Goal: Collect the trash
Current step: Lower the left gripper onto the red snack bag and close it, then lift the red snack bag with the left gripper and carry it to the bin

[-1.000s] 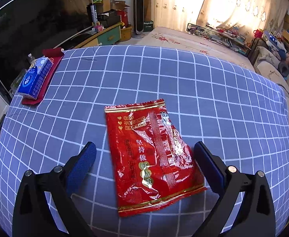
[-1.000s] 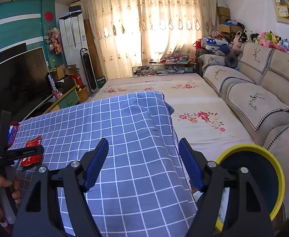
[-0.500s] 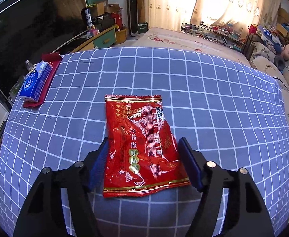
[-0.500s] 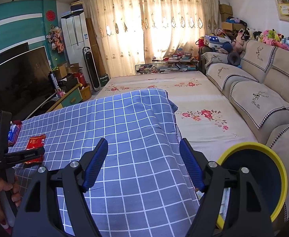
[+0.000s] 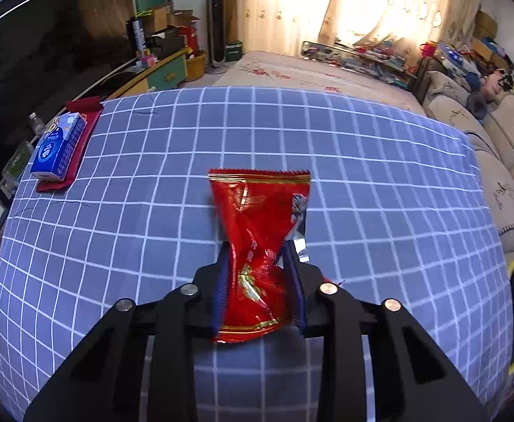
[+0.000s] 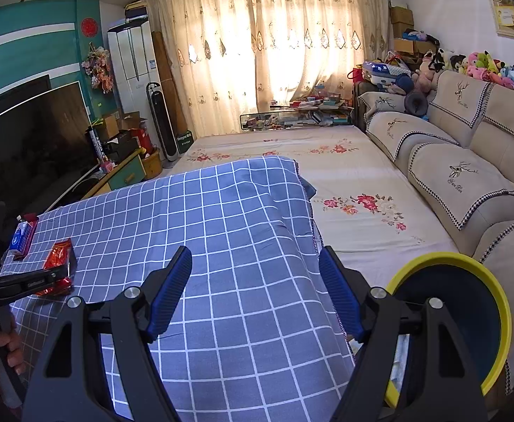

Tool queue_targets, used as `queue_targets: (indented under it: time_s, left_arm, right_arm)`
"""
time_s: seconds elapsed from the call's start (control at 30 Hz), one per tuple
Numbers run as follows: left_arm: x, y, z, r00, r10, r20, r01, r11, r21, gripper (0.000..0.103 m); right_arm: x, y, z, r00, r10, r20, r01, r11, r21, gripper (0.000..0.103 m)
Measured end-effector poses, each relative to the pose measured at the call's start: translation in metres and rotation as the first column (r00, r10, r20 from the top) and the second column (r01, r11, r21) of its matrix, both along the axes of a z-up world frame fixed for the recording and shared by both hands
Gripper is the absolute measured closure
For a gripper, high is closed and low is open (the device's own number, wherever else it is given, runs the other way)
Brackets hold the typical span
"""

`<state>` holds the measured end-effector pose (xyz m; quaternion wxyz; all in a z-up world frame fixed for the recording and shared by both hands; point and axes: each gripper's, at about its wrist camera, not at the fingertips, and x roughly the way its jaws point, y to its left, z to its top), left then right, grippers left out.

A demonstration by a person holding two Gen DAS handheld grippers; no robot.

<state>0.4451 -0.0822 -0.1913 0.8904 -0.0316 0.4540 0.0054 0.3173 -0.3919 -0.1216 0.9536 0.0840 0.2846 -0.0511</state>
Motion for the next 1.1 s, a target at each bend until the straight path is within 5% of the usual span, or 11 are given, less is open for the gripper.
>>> queue_targets:
  time_s: [0.1,0.9,1.1]
  left_arm:
    - [-0.016,-0.008,0.014,0.999,-0.043,0.028,0.043,0.999,-0.003,0.086]
    - [-0.136,-0.035,0.092,0.955,-0.256,0.152,0.257,0.966,0.019,0.086]
    - [-0.165,-0.049,0.104,0.933,-0.308,0.188,0.310,0.951,0.019,0.086]
  right_arm:
    - [0.000,-0.001,-0.001,1.000,-0.002,-0.002,0.002,1.000,0.000,0.032]
    - [0.001,-0.003,-0.004,1.000,-0.017,0.002,0.017,1.000,-0.013,0.032]
    - [-0.012,-0.033,0.007,0.998,-0.064,0.000,0.064,0.996,0.060,0.032]
